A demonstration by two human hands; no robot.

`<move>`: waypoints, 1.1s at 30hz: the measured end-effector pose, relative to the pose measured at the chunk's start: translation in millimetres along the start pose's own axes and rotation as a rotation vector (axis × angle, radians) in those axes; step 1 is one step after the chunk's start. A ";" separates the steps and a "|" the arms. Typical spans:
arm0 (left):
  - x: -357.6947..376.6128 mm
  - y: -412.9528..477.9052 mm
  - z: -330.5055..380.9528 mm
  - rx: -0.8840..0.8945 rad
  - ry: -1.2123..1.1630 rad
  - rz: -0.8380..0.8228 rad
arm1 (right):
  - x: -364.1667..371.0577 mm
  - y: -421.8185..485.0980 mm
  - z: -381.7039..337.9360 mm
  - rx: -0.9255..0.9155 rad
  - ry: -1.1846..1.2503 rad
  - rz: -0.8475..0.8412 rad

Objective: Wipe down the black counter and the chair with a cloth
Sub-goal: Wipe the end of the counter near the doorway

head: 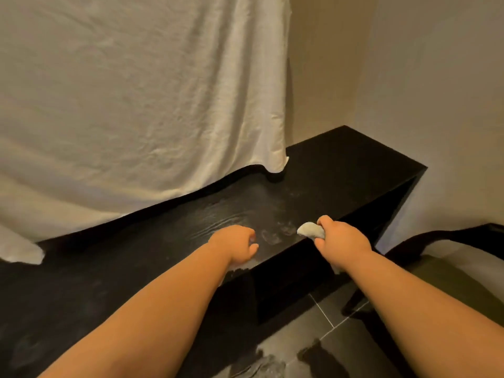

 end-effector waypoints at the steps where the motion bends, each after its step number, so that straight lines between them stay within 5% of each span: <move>1: -4.2 -15.1 -24.4 -0.039 0.001 0.008 | 4.1 1.7 -27.6 -0.038 0.011 -0.006; 13: -40.9 -213.0 -213.0 -0.549 -0.079 0.114 | 23.6 -24.8 -278.3 -0.474 0.179 -0.037; 22: -8.1 -357.0 -240.0 -0.929 -0.185 0.155 | 47.3 -80.7 -377.3 -0.763 0.209 -0.145; 33: 20.6 -476.3 -257.4 -1.142 -0.172 0.199 | 76.9 -167.7 -474.8 -0.979 0.251 -0.250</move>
Point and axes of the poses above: each hand's wrist, its own y-axis towards the middle knuckle, its own x-axis out of the palm, z = x × y, the point moved 10 cm from there along y, towards the middle knuckle, and after that the axes turned 14 degrees about z, right-handed, at the moved point
